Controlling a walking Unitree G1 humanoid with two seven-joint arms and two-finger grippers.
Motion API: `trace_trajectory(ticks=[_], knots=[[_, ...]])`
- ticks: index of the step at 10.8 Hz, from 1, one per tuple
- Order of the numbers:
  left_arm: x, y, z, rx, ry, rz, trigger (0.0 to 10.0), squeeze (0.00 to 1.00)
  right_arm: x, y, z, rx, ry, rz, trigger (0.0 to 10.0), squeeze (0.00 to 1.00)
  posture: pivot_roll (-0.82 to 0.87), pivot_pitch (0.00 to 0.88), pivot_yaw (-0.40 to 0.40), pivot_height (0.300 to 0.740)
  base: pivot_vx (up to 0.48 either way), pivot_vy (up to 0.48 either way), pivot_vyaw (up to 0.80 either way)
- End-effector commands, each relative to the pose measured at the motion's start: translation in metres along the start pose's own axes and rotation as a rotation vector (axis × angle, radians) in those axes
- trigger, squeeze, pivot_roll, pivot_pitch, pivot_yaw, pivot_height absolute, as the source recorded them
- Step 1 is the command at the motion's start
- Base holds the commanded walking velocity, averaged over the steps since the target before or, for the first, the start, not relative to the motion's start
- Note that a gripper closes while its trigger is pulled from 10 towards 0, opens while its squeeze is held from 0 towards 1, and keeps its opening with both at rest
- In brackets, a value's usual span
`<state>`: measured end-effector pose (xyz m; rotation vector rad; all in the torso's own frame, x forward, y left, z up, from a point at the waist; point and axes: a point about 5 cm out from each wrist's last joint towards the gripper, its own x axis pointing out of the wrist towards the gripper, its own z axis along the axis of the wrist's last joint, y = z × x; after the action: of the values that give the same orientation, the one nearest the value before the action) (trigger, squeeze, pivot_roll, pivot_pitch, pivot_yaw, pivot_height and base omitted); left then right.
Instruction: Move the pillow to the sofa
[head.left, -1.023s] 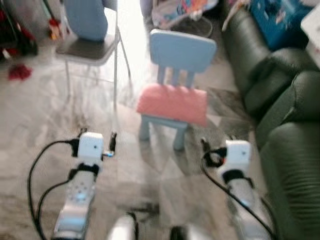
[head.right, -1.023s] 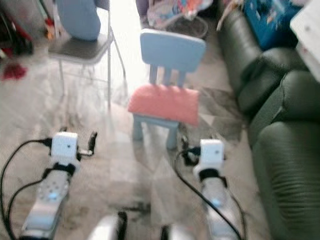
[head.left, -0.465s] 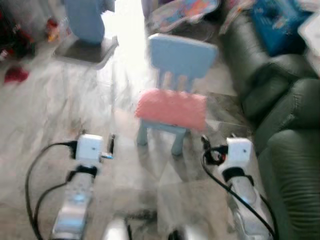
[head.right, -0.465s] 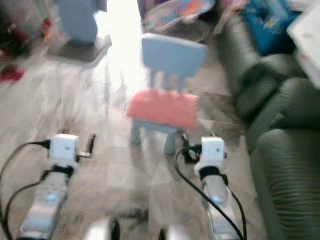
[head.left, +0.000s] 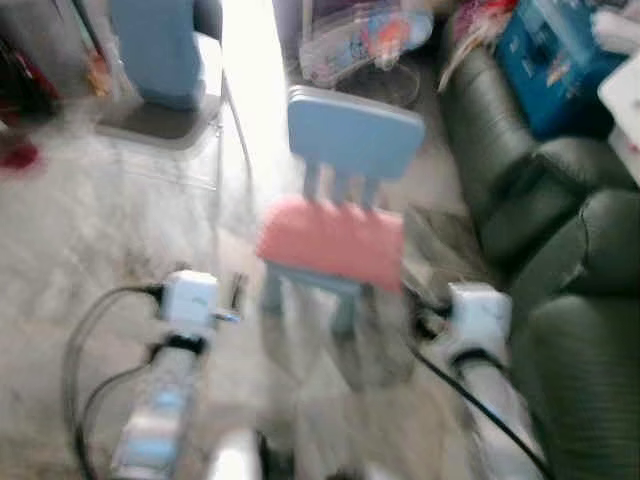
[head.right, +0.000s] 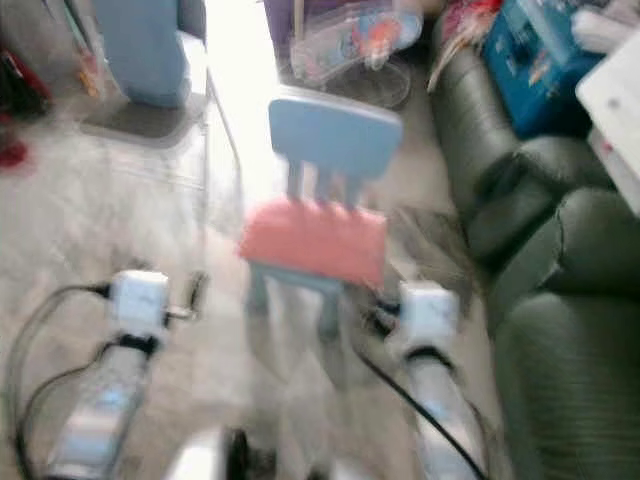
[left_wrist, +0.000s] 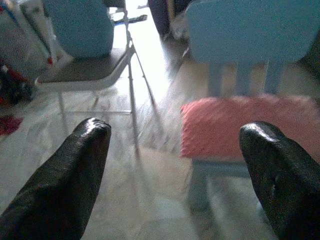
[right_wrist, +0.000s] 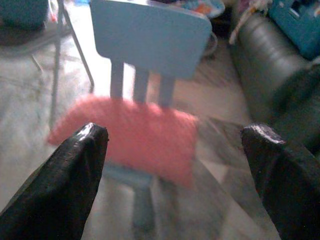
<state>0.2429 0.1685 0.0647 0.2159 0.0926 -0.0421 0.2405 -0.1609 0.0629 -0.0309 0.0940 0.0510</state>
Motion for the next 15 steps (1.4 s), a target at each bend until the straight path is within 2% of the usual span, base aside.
trace_trajectory(ticks=[1,5,8,12,15], knots=[[0.0018,-0.0069,0.0049,-0.016,-0.019,-0.015,10.0,0.00,-0.0056,-0.0121,-0.0055,-0.014,0.029,-0.024,10.0,0.00,-0.03,0.144,-0.058,0.740,0.412,0.000,0.00],[0.0027,-0.0059,0.0040,-0.021,-0.014,-0.012,10.0,0.00,-0.0046,-0.0062,-0.0076,-0.005,0.040,0.019,10.0,0.00,-0.03,0.141,-0.057,0.740,0.429,0.000,0.00],[0.0043,-0.0051,0.0035,-0.017,-0.004,-0.002,10.0,0.00,-0.0042,-0.0075,-0.0097,-0.004,0.050,0.023,10.0,0.00,-0.02,0.143,-0.055,0.740,0.352,0.319,0.00],[0.0054,-0.0066,0.0042,-0.006,-0.011,-0.005,10.0,0.00,-0.0024,-0.0068,-0.0100,-0.007,0.048,0.029,10.0,0.00,-0.02,0.136,-0.056,0.740,0.000,0.000,0.00],[0.0051,-0.0100,0.0079,0.004,-0.042,-0.036,10.0,0.00,-0.0014,-0.0072,-0.0106,-0.008,0.052,0.031,10.0,0.00,-0.02,0.133,-0.058,0.740,0.346,0.244,0.00]])
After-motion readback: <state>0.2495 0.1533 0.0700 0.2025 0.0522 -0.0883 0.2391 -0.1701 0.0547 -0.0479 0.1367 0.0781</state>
